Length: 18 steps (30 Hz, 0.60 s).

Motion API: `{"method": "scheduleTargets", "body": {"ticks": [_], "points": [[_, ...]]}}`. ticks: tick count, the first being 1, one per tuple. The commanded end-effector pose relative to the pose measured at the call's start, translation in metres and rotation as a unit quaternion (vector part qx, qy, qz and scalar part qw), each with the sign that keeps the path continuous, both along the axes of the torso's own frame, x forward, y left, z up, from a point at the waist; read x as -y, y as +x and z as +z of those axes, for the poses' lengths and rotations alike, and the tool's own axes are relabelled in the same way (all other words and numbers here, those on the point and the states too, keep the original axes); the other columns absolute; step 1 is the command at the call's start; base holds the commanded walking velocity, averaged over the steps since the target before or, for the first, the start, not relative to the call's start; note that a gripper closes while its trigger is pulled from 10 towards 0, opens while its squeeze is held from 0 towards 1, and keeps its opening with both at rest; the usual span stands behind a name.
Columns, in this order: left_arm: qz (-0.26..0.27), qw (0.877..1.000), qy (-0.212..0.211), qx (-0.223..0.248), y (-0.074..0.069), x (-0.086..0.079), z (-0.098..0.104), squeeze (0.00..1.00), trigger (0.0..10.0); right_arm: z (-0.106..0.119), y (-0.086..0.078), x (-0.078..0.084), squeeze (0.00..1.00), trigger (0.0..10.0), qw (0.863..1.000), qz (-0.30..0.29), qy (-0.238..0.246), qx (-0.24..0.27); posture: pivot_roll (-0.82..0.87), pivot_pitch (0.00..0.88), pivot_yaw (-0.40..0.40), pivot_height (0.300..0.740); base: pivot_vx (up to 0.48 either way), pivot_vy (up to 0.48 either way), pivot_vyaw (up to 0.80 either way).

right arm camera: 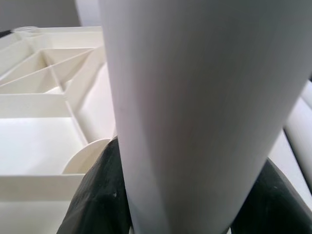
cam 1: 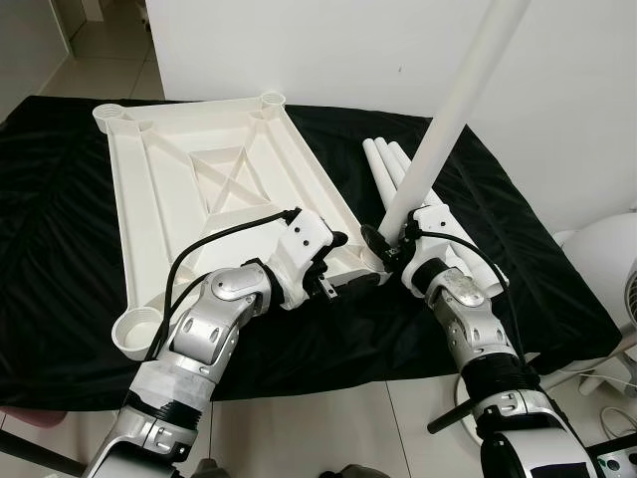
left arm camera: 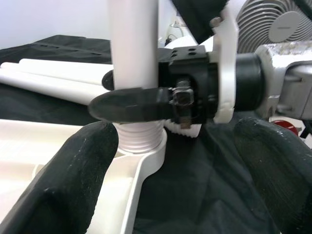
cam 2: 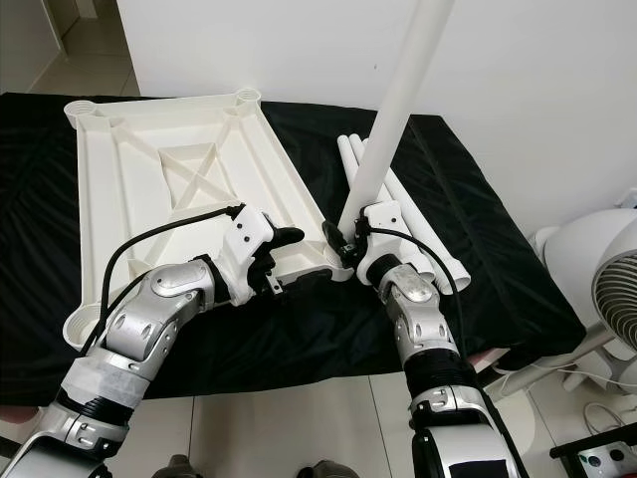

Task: Building children table

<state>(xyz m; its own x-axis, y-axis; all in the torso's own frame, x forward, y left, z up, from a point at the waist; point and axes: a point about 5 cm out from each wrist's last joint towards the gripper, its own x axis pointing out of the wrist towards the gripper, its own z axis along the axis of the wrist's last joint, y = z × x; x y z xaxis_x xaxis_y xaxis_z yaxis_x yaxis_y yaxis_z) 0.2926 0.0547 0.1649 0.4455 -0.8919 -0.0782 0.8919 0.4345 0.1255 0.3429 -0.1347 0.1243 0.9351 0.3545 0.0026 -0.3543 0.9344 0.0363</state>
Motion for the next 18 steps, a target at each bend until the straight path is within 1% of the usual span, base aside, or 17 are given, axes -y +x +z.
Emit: {"method": "scheduleTargets", "body": {"ticks": [1,6,8,9,10,12,15,17,18], "points": [[0.009,1.0,0.003,0.0,-0.001,0.001,0.0,0.0,10.0,-0.016,-0.003,0.005,0.0,10.0,0.998,-0.036,0.003,-0.046,0.05,0.0,-0.09,0.74,0.0,0.0,0.0],[0.009,1.0,0.003,0.0,-0.001,0.001,0.0,0.0,10.0,-0.014,-0.003,0.004,0.0,10.0,0.998,-0.048,0.009,-0.044,0.05,0.0,-0.092,0.74,0.0,0.0,0.0],[0.012,1.0,0.003,0.0,-0.001,0.0,-0.001,0.0,10.0,-0.01,-0.006,-0.014,0.0,10.0,0.992,-0.113,0.044,-0.032,0.06,0.0,-0.103,0.74,0.0,0.0,0.0],[0.012,1.0,0.003,0.0,-0.001,0.0,-0.001,0.0,10.0,-0.01,-0.006,-0.014,0.0,10.0,0.992,-0.113,0.044,-0.032,0.06,0.0,-0.103,0.74,0.0,0.0,0.0],[0.014,1.0,0.003,0.0,-0.001,-0.001,-0.002,0.0,10.0,-0.009,-0.008,-0.02,0.0,10.0,0.988,-0.139,0.057,-0.031,0.06,0.0,-0.103,0.74,0.0,0.0,0.0],[0.016,1.0,0.002,0.0,0.0,-0.001,-0.002,0.0,10.0,-0.008,-0.01,-0.027,0.0,10.0,0.981,-0.182,0.066,-0.03,0.06,0.0,-0.109,0.74,0.0,0.0,0.0],[0.017,1.0,0.002,0.0,0.0,-0.001,-0.002,0.0,10.0,-0.007,-0.011,-0.029,0.0,10.0,0.978,-0.193,0.072,-0.03,0.06,0.0,-0.109,0.74,0.0,0.0,0.0],[0.018,1.0,0.002,0.001,0.0,-0.001,-0.002,0.0,10.0,-0.003,-0.011,-0.037,0.0,10.0,0.977,-0.194,0.085,-0.026,0.06,0.0,-0.113,0.74,0.0,0.0,0.0],[0.018,1.0,0.002,0.001,0.0,-0.001,-0.002,0.0,10.0,-0.003,-0.011,-0.037,0.0,10.0,0.977,-0.194,0.085,-0.026,0.06,0.0,-0.113,0.74,0.0,0.0,0.0]]}}
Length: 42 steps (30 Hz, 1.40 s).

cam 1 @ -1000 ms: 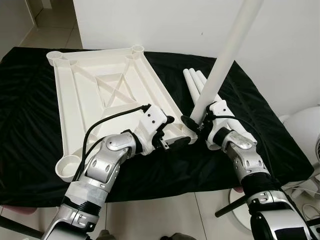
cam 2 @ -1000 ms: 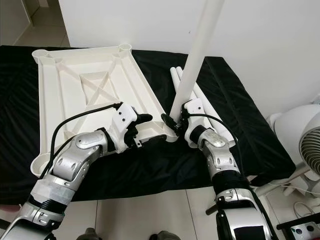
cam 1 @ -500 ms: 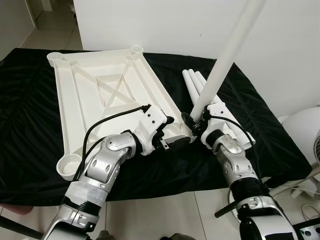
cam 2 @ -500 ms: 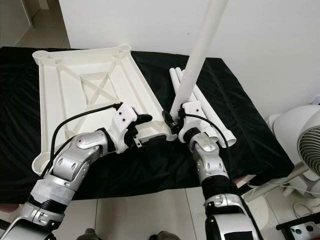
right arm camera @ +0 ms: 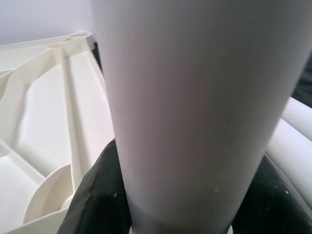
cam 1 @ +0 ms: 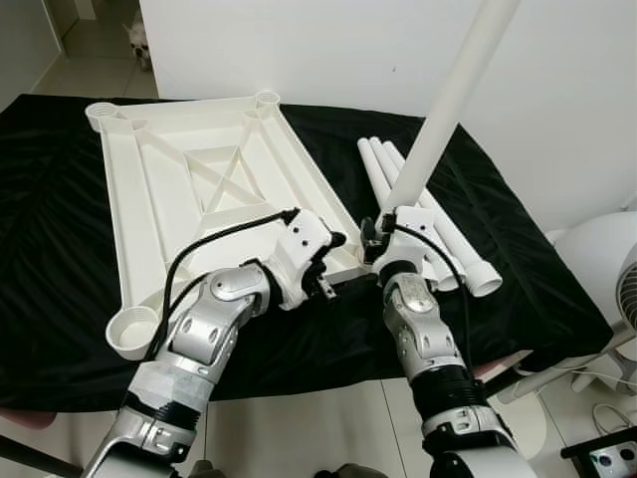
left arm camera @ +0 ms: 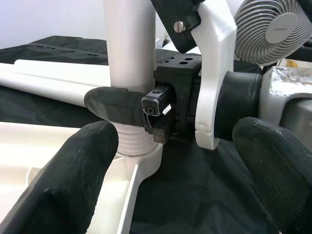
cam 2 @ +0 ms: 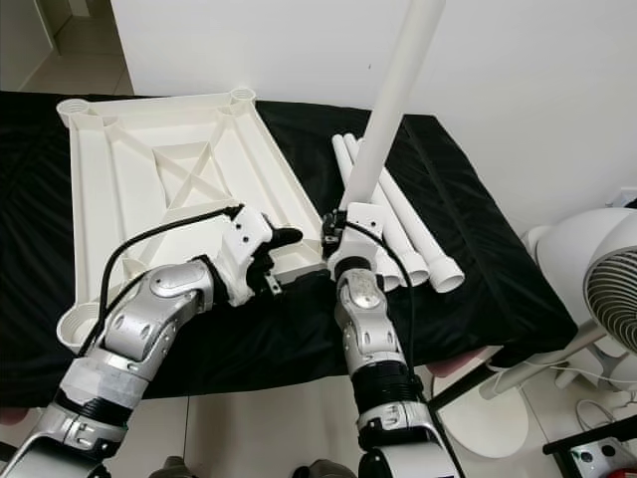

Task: Building children table

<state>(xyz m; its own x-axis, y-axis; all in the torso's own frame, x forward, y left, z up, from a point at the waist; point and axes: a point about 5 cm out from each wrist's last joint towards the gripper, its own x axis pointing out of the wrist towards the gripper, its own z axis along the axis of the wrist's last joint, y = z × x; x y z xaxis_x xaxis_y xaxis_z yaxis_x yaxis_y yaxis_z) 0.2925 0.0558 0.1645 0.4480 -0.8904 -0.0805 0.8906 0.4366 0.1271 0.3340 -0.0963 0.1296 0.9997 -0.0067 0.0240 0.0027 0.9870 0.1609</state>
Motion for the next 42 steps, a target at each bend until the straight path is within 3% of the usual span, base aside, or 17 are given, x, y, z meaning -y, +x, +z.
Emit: {"method": "scheduleTargets", "body": {"ticks": [1,5,6,17,18,19,25,27,29,36,37,38,42], "points": [[0.017,1.0,0.001,0.002,0.001,0.0,-0.001,0.0,10.0,-0.007,-0.003,-0.002,0.0,10.0,0.999,-0.006,0.029,-0.018,0.06,0.0,-0.113,0.74,0.0,0.0,0.0],[0.017,1.0,0.001,0.002,0.001,0.0,-0.002,0.0,10.0,-0.003,-0.004,-0.003,0.0,10.0,1.0,0.011,0.028,-0.002,0.06,0.0,-0.115,0.74,0.0,0.0,0.0],[0.017,1.0,0.001,0.003,0.001,0.0,-0.001,0.0,10.0,-0.002,-0.005,-0.002,1.0,10.0,1.0,0.01,0.026,0.003,0.06,0.0,-0.114,0.74,0.0,0.0,0.0],[0.021,1.0,0.007,0.007,0.003,-0.006,-0.001,0.0,10.0,0.006,-0.009,0.021,1.0,10.0,0.999,0.02,0.012,0.034,0.06,0.0,-0.116,0.74,0.0,0.0,0.0],[0.022,1.0,0.007,0.008,0.003,-0.006,-0.001,0.0,10.0,0.006,-0.01,0.026,0.89,10.0,0.999,0.033,0.006,0.038,0.06,0.0,-0.115,0.74,0.0,0.0,0.0],[0.022,1.0,0.008,0.009,0.004,-0.007,-0.001,0.0,10.0,0.006,-0.012,0.033,0.0,10.0,0.997,0.054,-0.006,0.046,0.06,0.0,-0.114,0.74,0.0,0.0,0.0],[0.019,1.0,0.009,0.012,0.005,-0.007,0.0,0.0,10.0,0.002,-0.016,0.049,0.0,10.0,0.985,0.145,-0.069,0.056,0.05,0.0,-0.096,0.74,0.0,0.0,0.0],[0.019,1.0,0.009,0.012,0.005,-0.007,0.0,0.0,10.0,0.002,-0.016,0.049,0.0,10.0,0.985,0.145,-0.069,0.056,0.05,0.0,-0.096,0.74,0.0,0.0,0.0],[0.018,1.0,0.01,0.013,0.006,-0.006,0.001,0.0,10.0,0.0,-0.015,0.051,0.0,10.0,0.976,0.193,-0.087,0.053,0.05,0.0,-0.084,0.74,0.0,0.0,0.0],[0.002,1.0,0.013,0.013,0.004,-0.005,0.001,0.0,10.0,0.001,-0.007,0.05,0.0,10.0,0.958,0.261,-0.107,0.048,0.05,0.0,-0.078,0.74,0.0,0.0,0.0],[-0.002,1.0,0.015,0.013,0.003,-0.005,0.0,0.0,10.0,0.0,-0.005,0.05,0.0,4.3,0.956,0.266,-0.112,0.044,0.06,0.0,-0.076,0.74,0.0,0.0,0.0],[-0.006,1.0,0.017,0.014,0.002,-0.005,0.0,0.0,10.0,-0.002,-0.003,0.05,0.0,0.0,0.955,0.272,-0.114,0.038,0.06,0.0,-0.077,0.74,0.0,0.0,0.0],[-0.01,1.0,0.019,0.014,0.0,-0.005,0.0,0.0,10.0,-0.005,-0.003,0.051,0.0,0.0,0.953,0.28,-0.113,0.03,0.06,0.0,-0.077,0.74,0.0,0.0,0.0]]}}
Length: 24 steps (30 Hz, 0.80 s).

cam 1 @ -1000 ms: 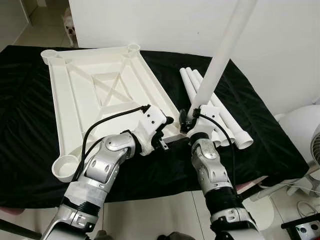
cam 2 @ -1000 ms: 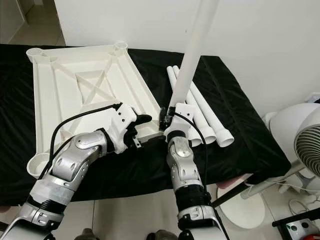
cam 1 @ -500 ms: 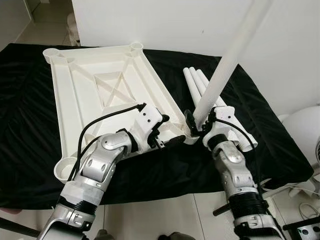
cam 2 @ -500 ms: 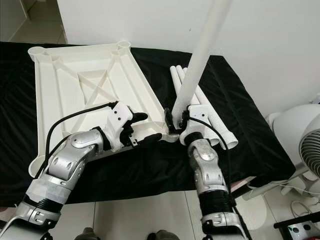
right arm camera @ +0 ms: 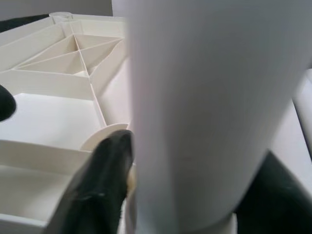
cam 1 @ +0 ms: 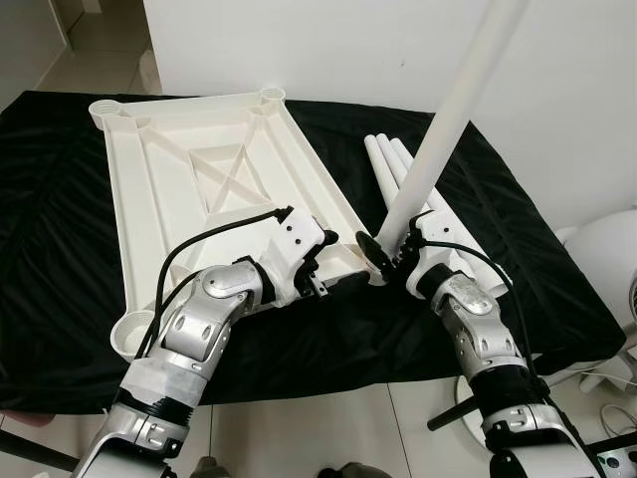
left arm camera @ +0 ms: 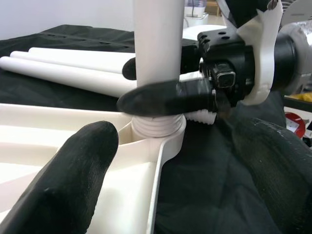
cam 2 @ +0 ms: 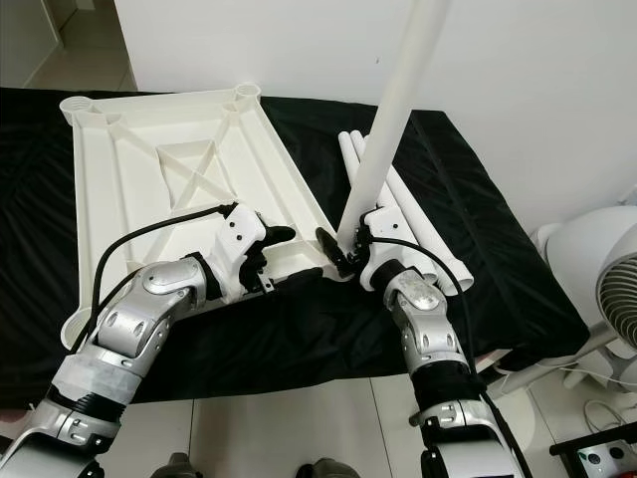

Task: Building children table

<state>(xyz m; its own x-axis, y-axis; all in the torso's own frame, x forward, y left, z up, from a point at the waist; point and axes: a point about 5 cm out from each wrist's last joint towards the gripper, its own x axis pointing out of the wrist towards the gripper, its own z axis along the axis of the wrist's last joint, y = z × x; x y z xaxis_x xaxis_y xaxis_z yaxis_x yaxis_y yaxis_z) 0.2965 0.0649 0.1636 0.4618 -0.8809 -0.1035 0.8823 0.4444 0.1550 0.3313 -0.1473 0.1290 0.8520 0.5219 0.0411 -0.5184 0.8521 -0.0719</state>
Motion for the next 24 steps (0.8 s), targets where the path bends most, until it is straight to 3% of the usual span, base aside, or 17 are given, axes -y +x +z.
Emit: {"method": "scheduleTargets", "body": {"ticks": [1,6,7,8,9,12,16,21,24], "points": [[-0.017,1.0,0.002,0.006,-0.004,0.004,0.001,0.0,10.0,-0.004,0.0,0.0,0.0,0.0,1.0,0.01,-0.006,-0.009,0.06,0.0,-0.077,0.74,0.0,0.0,0.0],[-0.016,1.0,0.003,0.005,-0.004,0.003,0.0,0.0,10.0,-0.011,0.001,0.003,0.0,0.0,1.0,0.014,-0.005,-0.021,0.07,0.0,-0.079,0.74,0.0,0.0,0.0],[-0.015,1.0,0.003,0.005,-0.004,0.002,0.0,0.0,10.0,-0.012,0.001,0.004,0.0,3.2,1.0,0.008,-0.002,-0.025,0.07,0.0,-0.079,0.74,0.0,0.0,0.0],[-0.014,1.0,0.003,0.005,-0.004,0.002,0.0,0.0,10.0,-0.013,0.002,0.004,0.0,3.2,1.0,0.003,-0.001,-0.027,0.07,0.0,-0.079,0.74,0.0,0.0,0.0],[-0.015,1.0,0.003,0.005,-0.004,0.002,0.001,0.0,10.0,-0.014,0.002,0.004,0.0,10.0,1.0,0.0,0.003,-0.029,0.07,0.0,-0.079,0.74,0.0,0.0,0.0],[-0.015,1.0,0.003,0.005,-0.004,0.002,0.001,0.0,10.0,-0.014,0.002,0.003,0.0,10.0,1.0,-0.004,0.006,-0.029,0.07,0.0,-0.079,0.74,0.0,0.0,0.0],[-0.014,1.0,0.005,0.005,-0.004,0.001,-0.001,0.0,10.0,-0.015,0.003,-0.002,0.0,10.0,0.997,-0.066,0.037,-0.029,0.07,0.0,-0.081,0.74,0.0,0.0,0.0],[-0.014,1.0,0.005,0.005,-0.004,0.001,-0.001,0.0,10.0,-0.015,0.003,-0.003,0.0,10.0,0.995,-0.082,0.044,-0.033,0.07,0.0,-0.081,0.74,0.0,0.0,0.0],[-0.014,1.0,0.004,0.005,-0.004,0.002,-0.001,0.0,10.0,-0.012,0.004,-0.009,0.0,10.0,0.988,-0.138,0.068,-0.034,0.07,0.0,-0.083,0.74,0.0,0.0,0.0]]}}
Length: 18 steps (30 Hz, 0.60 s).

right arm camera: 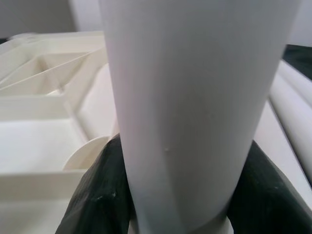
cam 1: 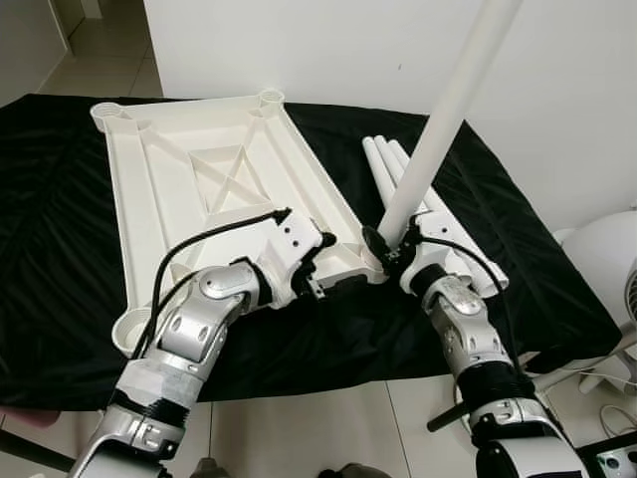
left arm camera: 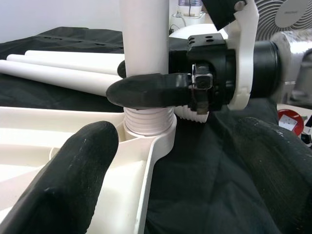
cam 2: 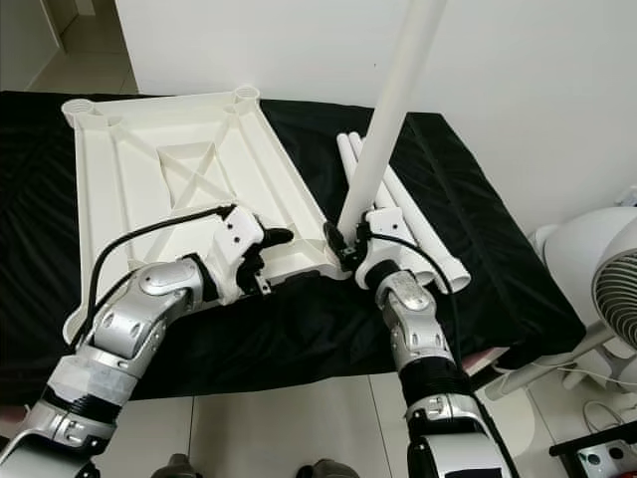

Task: Building children table

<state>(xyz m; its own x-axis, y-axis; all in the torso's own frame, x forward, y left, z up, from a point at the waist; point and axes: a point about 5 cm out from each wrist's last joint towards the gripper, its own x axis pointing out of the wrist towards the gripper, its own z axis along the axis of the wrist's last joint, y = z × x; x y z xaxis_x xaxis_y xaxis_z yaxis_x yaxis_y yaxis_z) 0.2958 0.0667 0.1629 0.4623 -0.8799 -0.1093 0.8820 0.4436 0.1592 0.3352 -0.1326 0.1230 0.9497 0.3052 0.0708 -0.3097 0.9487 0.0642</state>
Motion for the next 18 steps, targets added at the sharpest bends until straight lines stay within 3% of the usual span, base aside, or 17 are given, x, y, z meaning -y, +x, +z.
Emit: {"method": "scheduleTargets", "body": {"ticks": [1,2,4,7,9,10,14,18], "points": [[-0.015,1.0,0.0,0.003,-0.003,0.004,0.0,0.0,10.0,-0.006,0.0,0.003,0.0,10.0,0.998,-0.054,0.011,-0.031,0.06,0.0,-0.084,0.74,0.0,0.0,0.0],[-0.015,1.0,0.0,0.003,-0.003,0.004,0.0,0.0,10.0,-0.006,0.0,0.003,0.0,10.0,0.998,-0.054,0.011,-0.031,0.06,0.0,-0.084,0.74,0.0,0.0,0.0],[-0.016,1.0,-0.001,0.002,-0.004,0.005,-0.001,0.0,10.0,-0.009,0.0,0.0,0.0,10.0,0.99,-0.127,0.023,-0.057,0.06,0.0,-0.088,0.74,0.0,0.0,0.0],[-0.015,1.0,-0.001,0.002,-0.004,0.006,-0.002,0.0,10.0,-0.009,0.0,-0.003,0.0,10.0,0.987,-0.144,0.018,-0.061,0.06,0.0,-0.089,0.74,0.0,0.0,0.0],[-0.015,1.0,-0.002,0.002,-0.004,0.007,-0.002,0.0,10.0,-0.005,-0.003,-0.019,0.0,10.0,0.983,-0.169,0.032,-0.056,0.07,0.0,-0.093,0.74,0.0,0.0,0.0],[-0.015,1.0,-0.002,0.002,-0.004,0.007,-0.002,0.0,10.0,-0.005,-0.003,-0.019,0.0,10.0,0.983,-0.169,0.032,-0.056,0.07,0.0,-0.093,0.74,0.0,0.0,0.0],[-0.014,1.0,-0.003,0.003,-0.004,0.006,-0.002,0.0,10.0,0.003,-0.008,-0.047,0.0,10.0,0.988,-0.135,0.06,-0.044,0.07,0.0,-0.093,0.74,0.0,0.0,0.0],[-0.014,1.0,-0.003,0.003,-0.003,0.006,-0.001,0.0,10.0,0.005,-0.009,-0.05,0.0,10.0,0.99,-0.125,0.058,-0.04,0.07,0.0,-0.094,0.74,0.0,0.0,0.0]]}}
